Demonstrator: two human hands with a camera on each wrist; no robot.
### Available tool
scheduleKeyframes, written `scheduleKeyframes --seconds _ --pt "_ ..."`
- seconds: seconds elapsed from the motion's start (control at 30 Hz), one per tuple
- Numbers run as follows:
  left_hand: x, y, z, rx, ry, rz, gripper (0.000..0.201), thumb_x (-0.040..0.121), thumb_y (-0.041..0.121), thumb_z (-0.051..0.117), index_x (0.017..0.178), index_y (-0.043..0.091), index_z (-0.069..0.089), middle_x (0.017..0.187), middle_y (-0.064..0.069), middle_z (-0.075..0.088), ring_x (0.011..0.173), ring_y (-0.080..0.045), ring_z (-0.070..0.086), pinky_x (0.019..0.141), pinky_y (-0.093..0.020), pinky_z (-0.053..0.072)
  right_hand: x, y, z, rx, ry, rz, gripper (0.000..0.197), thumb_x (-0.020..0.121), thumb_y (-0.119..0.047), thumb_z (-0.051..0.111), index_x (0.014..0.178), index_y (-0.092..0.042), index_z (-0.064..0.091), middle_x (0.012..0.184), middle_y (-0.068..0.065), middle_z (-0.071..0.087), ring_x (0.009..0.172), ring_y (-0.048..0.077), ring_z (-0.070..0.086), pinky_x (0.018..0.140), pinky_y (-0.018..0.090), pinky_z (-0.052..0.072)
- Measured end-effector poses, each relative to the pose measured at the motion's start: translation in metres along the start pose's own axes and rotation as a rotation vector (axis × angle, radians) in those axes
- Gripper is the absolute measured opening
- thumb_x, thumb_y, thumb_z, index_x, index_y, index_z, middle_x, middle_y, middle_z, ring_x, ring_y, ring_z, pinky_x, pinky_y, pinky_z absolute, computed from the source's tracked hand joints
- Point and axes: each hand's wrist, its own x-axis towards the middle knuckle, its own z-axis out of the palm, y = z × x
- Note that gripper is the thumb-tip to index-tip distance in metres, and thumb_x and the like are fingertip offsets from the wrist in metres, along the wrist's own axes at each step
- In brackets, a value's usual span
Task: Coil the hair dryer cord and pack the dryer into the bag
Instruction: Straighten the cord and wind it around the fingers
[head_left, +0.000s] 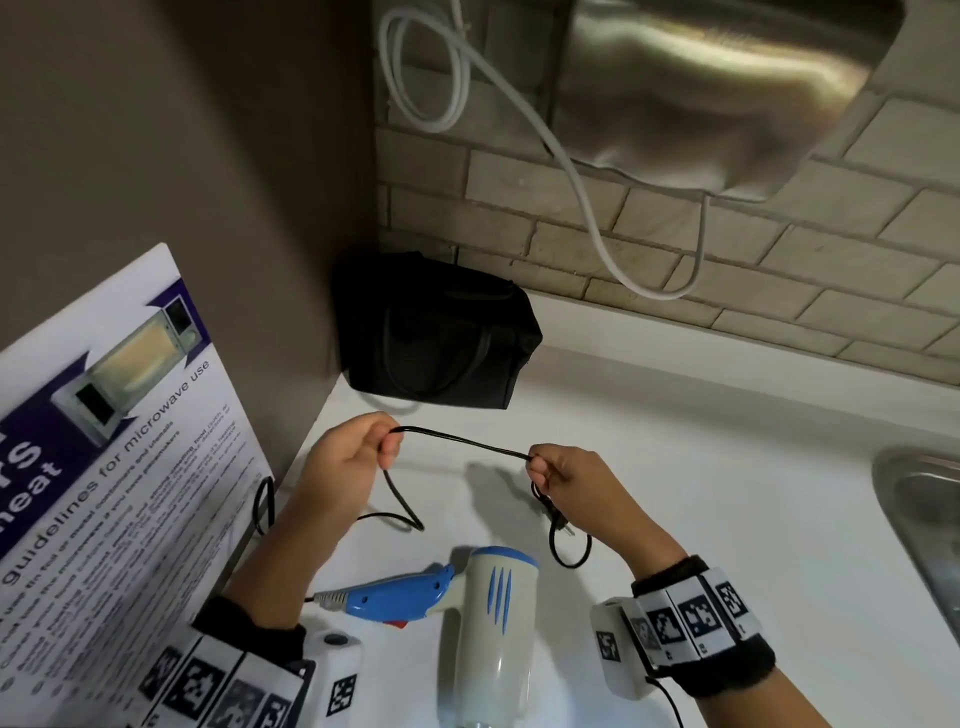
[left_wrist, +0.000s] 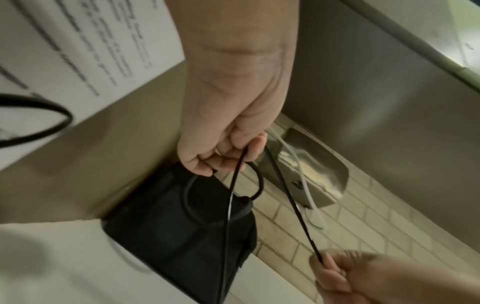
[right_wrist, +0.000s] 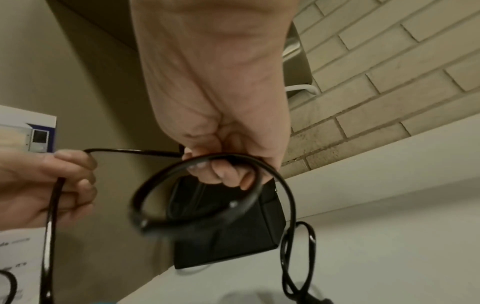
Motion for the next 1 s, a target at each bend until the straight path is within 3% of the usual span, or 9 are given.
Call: scheduleKeyframes --seconds 0.17,0.27,0.4,0.6,0.7,0.8,0.87,0.93,1.0 --pt "-0.001 -0.011 -0.014 0.356 0.197 0.100 0.024 0.077 0.009 0.034 0.059 0.016 0.048 0.055 0.007 0.043 0.054 -0.014 0.038 0.057 -0.023 0.036 -0.001 -0.006 0.005 -0.100 -0.007 0.035 0.030 0.095 -0.012 0.040 0.066 -0.018 0.043 0.062 0.000 0.047 0.060 0.017 0.041 0.059 0.026 0.034" --pt "-0.014 -0.005 -0.005 0.830 0.263 0.283 0.033 0.068 -0.002 0.046 0.087 0.016 0.066 0.077 0.003 0.063 0.076 -0.027 0.057 0.070 -0.038 0.042 -0.002 -0.015 0.009 -0.255 0.011 0.052 0.023 0.098 -0.019 0.037 0.077 -0.016 0.046 0.071 0.002 0.050 0.068 0.022 0.044 0.061 0.028 0.031" --pt "-0.024 0.013 0.027 1.026 0.103 0.323 0.069 0.062 -0.007 0.046 0.126 0.017 0.055 0.117 0.000 0.063 0.120 -0.029 0.053 0.104 -0.054 0.031 -0.008 -0.031 0.018 -0.396 0.041 -0.009 0.016 0.092 -0.011 0.041 0.080 -0.016 0.051 0.073 0.008 0.059 0.066 0.025 0.044 0.063 0.027 0.027" --pt "-0.031 -0.005 0.036 1.182 -0.150 0.276 0.093 0.047 -0.008 0.048 0.137 0.016 0.047 0.139 -0.003 0.052 0.130 -0.036 0.045 0.104 -0.061 0.017 -0.014 -0.032 0.013 -0.495 0.091 0.004 0.017 0.082 -0.006 0.050 0.072 -0.017 0.042 0.050 -0.004 0.033 0.044 0.021 0.028 0.058 0.029 0.028" --pt "-0.032 -0.006 0.028 1.188 -0.436 0.131 0.103 0.068 0.024 0.068 0.151 0.023 0.006 0.160 0.004 0.010 0.146 -0.034 0.003 0.110 -0.061 -0.004 -0.018 -0.035 0.012 -0.521 0.110 -0.033 0.036 0.064 -0.004 0.067 0.057 -0.019 0.035 0.039 -0.006 0.020 0.034 0.015 0.011 0.045 0.024 0.028" --pt "-0.030 0.003 0.037 1.051 -0.573 0.143 0.095 0.071 0.072 0.028 0.150 0.028 -0.001 0.158 0.012 -0.001 0.146 -0.018 -0.011 0.112 -0.050 -0.018 -0.020 -0.046 0.015 -0.513 0.127 -0.066 0.017 0.061 -0.008 0.053 0.054 -0.020 0.042 0.037 0.001 0.047 0.036 0.023 0.024 0.045 0.026 0.034" --pt "-0.027 0.005 0.046 0.948 -0.474 0.208 0.069 0.079 0.057 0.025 0.139 0.024 0.032 0.143 0.009 0.036 0.139 -0.010 0.025 0.118 -0.039 -0.008 -0.022 -0.051 0.018 -0.495 0.142 -0.096 0.012 0.052 -0.010 0.048 0.050 -0.022 0.048 0.035 0.000 0.048 0.034 0.020 0.023 0.042 0.025 0.031" --pt "-0.021 0.003 0.049 0.728 -0.316 0.240 0.030 0.080 0.016 0.043 0.105 0.018 0.059 0.101 0.005 0.059 0.100 -0.011 0.054 0.114 -0.032 0.020 -0.023 -0.048 0.021 -0.510 0.154 -0.140 0.014 0.054 -0.009 0.050 0.052 -0.023 0.047 0.036 -0.001 0.048 0.037 0.019 0.021 0.043 0.025 0.031" --pt "-0.017 0.002 0.045 0.448 -0.238 0.185 0.026 0.069 -0.002 0.042 0.076 0.015 0.061 0.072 0.001 0.055 0.069 -0.010 0.050 0.081 -0.026 0.044 -0.022 -0.043 0.018 -0.512 0.151 -0.158 0.023 0.060 -0.009 0.056 0.056 -0.025 0.040 0.038 -0.002 0.045 0.040 0.018 0.021 0.046 0.025 0.028"
